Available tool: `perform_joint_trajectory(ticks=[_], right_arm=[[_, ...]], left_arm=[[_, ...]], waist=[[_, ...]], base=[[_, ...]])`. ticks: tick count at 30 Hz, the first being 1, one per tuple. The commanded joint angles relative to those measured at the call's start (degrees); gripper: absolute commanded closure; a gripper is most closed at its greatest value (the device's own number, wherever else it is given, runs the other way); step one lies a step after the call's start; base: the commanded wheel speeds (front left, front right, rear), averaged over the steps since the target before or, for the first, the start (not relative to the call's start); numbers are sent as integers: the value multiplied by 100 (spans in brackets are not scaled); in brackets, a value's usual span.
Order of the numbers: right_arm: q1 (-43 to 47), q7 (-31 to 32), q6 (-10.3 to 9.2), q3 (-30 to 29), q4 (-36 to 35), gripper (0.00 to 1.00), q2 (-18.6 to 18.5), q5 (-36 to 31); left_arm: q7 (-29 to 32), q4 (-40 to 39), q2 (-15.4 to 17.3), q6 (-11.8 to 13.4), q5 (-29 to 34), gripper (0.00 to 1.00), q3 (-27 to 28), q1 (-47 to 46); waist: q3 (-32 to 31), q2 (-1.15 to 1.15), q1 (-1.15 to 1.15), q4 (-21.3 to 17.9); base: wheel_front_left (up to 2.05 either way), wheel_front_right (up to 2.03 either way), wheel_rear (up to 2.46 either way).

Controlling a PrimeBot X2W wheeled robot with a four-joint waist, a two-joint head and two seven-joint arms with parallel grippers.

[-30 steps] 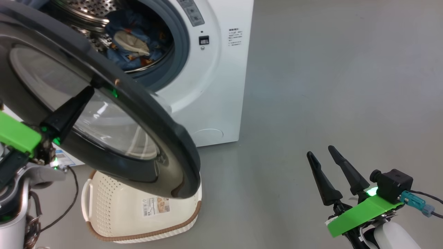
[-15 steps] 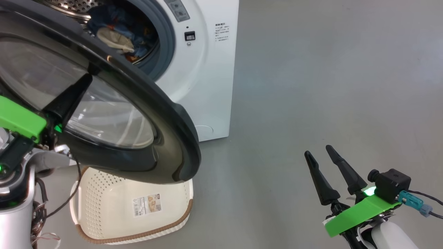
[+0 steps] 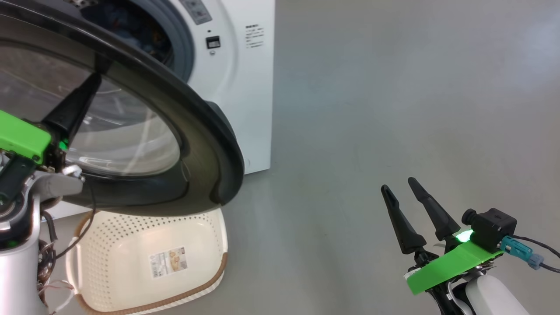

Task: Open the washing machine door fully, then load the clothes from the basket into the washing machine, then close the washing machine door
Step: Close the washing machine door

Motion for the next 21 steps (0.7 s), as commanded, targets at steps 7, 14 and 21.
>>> perform_joint_trajectory(ticks=[7,14,21], right_arm=[[-125,-26,9,83,-159,0,10,-8],[-149,-26,9,40,-180,0,84,-9],[-156,-26,9,-6,-188,0,123,-20]], left_arm=[[-210,74,237,-195,199,100,238,-499],[-352,383,326,-266,343,100,276,-791],[-441,675,392,-359,406,100,324,-989]], waist=[[100,0,0,-273],[233,0,0,-464],[308,0,0,-606]], base=[[0,0,0],[0,0,0],[0,0,0]])
